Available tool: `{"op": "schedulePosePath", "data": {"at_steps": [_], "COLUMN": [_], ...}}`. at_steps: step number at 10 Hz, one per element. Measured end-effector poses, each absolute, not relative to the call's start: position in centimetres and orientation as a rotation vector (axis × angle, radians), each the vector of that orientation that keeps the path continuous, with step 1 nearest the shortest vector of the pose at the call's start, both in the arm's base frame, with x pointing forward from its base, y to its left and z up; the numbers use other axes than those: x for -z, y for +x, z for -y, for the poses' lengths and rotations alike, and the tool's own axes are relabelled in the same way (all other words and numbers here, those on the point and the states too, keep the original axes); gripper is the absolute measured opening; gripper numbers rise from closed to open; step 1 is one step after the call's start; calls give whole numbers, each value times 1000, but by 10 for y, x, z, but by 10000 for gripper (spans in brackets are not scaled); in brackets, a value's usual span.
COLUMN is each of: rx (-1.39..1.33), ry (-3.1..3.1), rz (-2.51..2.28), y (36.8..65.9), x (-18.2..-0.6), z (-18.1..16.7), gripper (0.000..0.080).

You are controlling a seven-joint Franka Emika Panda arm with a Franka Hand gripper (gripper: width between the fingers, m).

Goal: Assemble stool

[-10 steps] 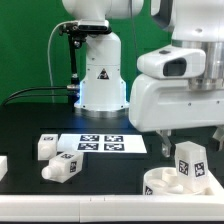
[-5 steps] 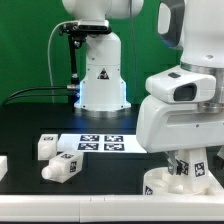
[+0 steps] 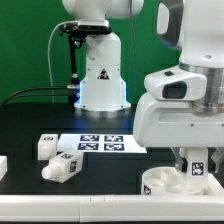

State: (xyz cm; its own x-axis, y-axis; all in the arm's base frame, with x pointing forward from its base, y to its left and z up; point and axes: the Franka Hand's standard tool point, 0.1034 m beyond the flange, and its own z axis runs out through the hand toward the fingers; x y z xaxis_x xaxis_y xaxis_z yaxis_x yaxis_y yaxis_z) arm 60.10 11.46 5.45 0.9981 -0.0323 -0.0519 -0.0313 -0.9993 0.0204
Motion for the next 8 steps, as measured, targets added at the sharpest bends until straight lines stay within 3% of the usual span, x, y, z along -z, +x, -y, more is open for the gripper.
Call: {"op": "schedulePosePath", "data": {"at_steps": [5,8], "rx": [-53,-31], "ry": [2846,2697], "rz": [1435,1715], "y": [604,603], "x": [-58,-56], "z": [-112,-112], "gripper": [333,333]}}
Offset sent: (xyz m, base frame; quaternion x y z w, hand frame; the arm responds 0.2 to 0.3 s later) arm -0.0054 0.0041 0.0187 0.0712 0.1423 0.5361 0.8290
